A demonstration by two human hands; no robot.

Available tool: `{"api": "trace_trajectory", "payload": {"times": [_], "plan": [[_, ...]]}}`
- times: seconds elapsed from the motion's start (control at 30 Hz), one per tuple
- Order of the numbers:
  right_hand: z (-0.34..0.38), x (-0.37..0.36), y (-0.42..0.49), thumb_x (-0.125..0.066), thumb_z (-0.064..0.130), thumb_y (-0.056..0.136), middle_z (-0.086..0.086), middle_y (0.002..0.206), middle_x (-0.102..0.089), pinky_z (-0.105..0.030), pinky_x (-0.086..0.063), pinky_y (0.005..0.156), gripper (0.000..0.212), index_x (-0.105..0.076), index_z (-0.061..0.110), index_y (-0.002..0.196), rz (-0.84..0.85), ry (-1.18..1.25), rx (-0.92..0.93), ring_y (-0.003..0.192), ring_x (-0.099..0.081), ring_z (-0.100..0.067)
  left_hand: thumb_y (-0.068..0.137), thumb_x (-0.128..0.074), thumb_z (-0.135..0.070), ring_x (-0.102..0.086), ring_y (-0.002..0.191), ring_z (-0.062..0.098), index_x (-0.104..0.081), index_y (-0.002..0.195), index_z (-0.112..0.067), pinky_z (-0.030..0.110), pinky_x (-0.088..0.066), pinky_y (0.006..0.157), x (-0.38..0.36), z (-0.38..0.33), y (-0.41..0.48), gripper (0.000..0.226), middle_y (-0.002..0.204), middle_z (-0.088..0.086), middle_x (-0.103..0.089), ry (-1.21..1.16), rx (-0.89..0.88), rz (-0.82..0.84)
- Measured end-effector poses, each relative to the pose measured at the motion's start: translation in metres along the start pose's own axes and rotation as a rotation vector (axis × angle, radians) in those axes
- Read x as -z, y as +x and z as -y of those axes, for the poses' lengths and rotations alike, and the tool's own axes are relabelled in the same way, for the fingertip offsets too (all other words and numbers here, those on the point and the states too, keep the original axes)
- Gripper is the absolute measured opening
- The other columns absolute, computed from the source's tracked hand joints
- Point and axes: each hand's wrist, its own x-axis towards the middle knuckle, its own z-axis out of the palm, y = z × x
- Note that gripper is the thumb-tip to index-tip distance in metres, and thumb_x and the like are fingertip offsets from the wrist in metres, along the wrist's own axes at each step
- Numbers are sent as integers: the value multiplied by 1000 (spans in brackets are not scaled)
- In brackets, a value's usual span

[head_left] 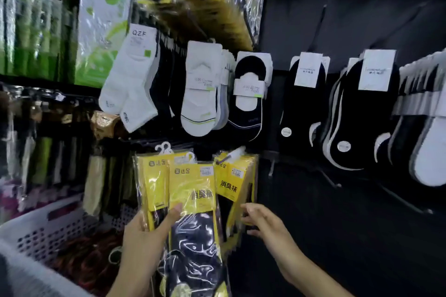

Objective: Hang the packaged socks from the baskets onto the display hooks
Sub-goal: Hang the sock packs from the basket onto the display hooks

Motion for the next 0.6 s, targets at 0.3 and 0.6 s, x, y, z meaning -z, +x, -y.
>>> {"api": "trace_trajectory", "payload": {"times": [0.3,0.6], "plan": [[45,-45,-37,-72,47,72,9,104,-73,-24,-50,91,42,-67,24,108,55,153,19,101,-67,-6,54,-78,-46,-68,65,5,-68,79,-27,13,-46,58,4,-25,-50,33,68,-18,-71,1,47,58],[24,25,-67,-60,18,90,-2,100,-75,-32,-51,84,20,-65,18,109,-275,292,41,94,-71,-18,79,-62,-49,-40,55,13,-49,64,-11,26,-31,55,19,-13,-45,43,61,0,-46,151,33,-14]]}}
